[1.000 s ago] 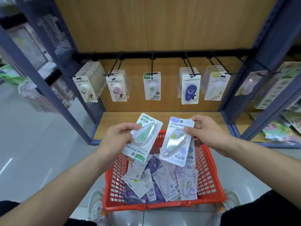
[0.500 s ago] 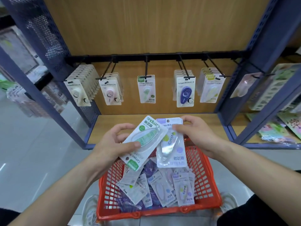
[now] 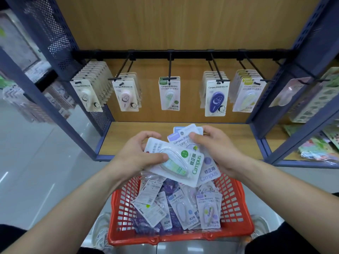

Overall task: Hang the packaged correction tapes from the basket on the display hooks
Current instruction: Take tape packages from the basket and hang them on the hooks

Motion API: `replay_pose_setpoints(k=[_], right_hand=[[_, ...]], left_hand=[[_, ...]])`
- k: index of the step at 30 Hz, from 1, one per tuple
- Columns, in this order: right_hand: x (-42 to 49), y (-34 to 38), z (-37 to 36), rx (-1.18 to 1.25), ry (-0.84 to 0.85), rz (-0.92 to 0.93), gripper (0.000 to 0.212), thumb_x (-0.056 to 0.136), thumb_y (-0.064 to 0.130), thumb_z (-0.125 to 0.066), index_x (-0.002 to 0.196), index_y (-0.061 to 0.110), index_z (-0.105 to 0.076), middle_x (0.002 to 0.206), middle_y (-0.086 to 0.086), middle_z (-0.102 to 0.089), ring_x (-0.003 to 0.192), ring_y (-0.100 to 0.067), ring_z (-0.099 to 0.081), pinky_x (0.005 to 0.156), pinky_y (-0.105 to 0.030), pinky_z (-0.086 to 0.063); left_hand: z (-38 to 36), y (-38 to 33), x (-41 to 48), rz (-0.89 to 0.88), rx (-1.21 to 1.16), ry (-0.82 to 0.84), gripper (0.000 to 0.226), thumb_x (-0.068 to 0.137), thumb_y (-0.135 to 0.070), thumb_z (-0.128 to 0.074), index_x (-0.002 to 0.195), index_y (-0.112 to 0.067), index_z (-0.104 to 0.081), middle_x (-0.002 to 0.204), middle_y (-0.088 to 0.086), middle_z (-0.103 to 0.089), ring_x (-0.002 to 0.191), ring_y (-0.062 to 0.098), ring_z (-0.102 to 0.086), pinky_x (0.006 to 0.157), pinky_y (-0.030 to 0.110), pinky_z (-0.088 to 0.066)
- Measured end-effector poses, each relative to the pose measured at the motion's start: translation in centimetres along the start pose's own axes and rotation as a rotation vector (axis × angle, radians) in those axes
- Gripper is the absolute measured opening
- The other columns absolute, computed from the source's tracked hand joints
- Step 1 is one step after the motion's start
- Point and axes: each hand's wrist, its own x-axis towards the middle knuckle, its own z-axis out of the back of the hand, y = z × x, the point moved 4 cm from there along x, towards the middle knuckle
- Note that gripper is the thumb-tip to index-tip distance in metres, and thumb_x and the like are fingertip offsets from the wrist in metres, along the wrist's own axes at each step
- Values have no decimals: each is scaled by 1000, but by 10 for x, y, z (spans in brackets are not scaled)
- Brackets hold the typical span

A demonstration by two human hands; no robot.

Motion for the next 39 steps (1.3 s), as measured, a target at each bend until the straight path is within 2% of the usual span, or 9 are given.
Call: replay_pose_setpoints(k=[5,12,16,21,24,28,30,36,39], right_hand=[[-7,-3,-19,61,59,-22,20,103,34,-57,112,18,-66,85,-8,-75,68,-22,-66,57,-31,-45],[-19,10,-34,144,224,114,21,93,9,-71,112,17,-66,99,-7,-79,86,-20,-76,61,-28,-58],[-16,10,-31,151,135,146,25,93,7,-70,112,21,-63,100,0,-79,88,-18,-76,66,-31,-61],[-8,5,-32,170,35,138,41,95,19,-70,131,16,-51,113,-10,-74,89,-28,-77,64,-46,-61],[-5,4,-34,155,29,110,35,101,22,-61,132,22,-47,113,-4,-71,88,-17,-76,61,-35,-60],[-1,-2,-38,-63,171,83,29,105,43,-50,132,37,-44,119,10,-71,101,-6,-72,86,-31,-60],[-4,-1,-40,-94,208,68,21,105,48,-44,123,37,-49,110,9,-73,91,-4,-73,78,-28,-60],[-4,8,-47,-48,293,166,37,95,48,-67,126,27,-65,109,-19,-74,95,-39,-71,62,-47,-52],[-2,5,-43,19,306,154,31,93,23,-74,123,28,-66,116,-14,-74,108,-40,-70,86,-63,-55]], left_hand=[[0,-3,1,-54,3,-169,69,67,-6,-92,123,-26,-57,103,8,-78,84,34,-77,79,47,-61],[-7,-8,-6,-162,5,-349,81,70,-21,-91,139,-23,-50,112,-3,-74,89,16,-77,87,43,-60],[-14,-3,-6,-166,-34,-306,59,77,-34,-83,129,-21,-61,106,-4,-79,95,18,-77,95,47,-58],[-35,2,-2,-161,-81,-95,38,102,-32,-59,127,-60,-54,117,-8,-76,109,18,-73,94,43,-55],[-38,-1,-1,-186,-96,-68,41,105,-24,-53,141,-44,-50,120,-4,-75,108,20,-73,85,37,-59],[-29,-4,2,-238,-109,-115,32,104,-12,-54,134,-24,-58,118,6,-75,100,22,-75,71,26,-59],[-26,-2,3,-217,-129,-146,35,103,-14,-56,136,-25,-55,117,5,-75,94,17,-76,65,23,-58],[-19,2,7,-207,-66,-245,42,98,-29,-66,137,-30,-54,117,1,-72,101,15,-74,68,20,-56],[-16,1,8,-212,-86,-247,43,93,-31,-71,132,-35,-54,119,1,-72,103,15,-74,73,23,-58]])
